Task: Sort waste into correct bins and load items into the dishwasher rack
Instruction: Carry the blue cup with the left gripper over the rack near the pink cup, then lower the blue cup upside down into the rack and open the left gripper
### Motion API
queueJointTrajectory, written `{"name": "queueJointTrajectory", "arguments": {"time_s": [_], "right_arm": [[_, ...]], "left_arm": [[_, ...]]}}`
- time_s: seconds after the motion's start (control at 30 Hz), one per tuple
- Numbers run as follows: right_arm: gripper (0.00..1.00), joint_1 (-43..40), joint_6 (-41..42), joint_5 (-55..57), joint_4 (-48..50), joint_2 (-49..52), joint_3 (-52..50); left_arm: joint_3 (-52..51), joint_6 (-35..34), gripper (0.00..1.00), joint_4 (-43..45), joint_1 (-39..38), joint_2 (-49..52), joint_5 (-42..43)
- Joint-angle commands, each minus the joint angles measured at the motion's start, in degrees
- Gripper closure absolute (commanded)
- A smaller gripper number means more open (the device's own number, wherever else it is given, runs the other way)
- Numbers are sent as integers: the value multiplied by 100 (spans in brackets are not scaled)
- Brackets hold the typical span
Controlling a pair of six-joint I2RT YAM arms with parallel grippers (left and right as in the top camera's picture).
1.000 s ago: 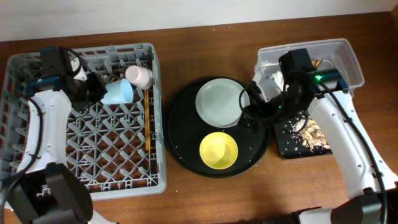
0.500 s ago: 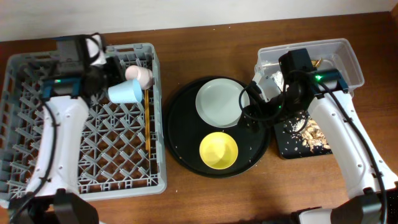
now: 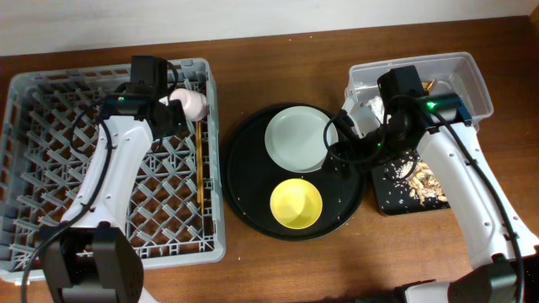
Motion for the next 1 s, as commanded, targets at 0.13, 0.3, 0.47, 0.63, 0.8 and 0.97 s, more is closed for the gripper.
{"name": "queueJointTrajectory", "arguments": {"time_s": [0.13,0.3,0.47,0.63,0.8,0.97], "right_arm": [[1,-20,-17,70,0,2,-42],[1,-20,-17,70,0,2,-42],[1,-20,-17,72,0,2,-42],[1,-20,-17,72,0,2,-42],[1,-20,-17,70,0,2,-42],[1,-20,-17,70,0,2,-42]], "left_arm": [[42,9,93,-57,2,-522,-455],[42,4,92,-44,13,-909,-457],[42,-63,86,68,15,-807,-627],[42,-470,100,225,15,-564,-1484],[42,-529,100,396,13,-304,-1224],[42,118,100,424,9,-229,658]]}}
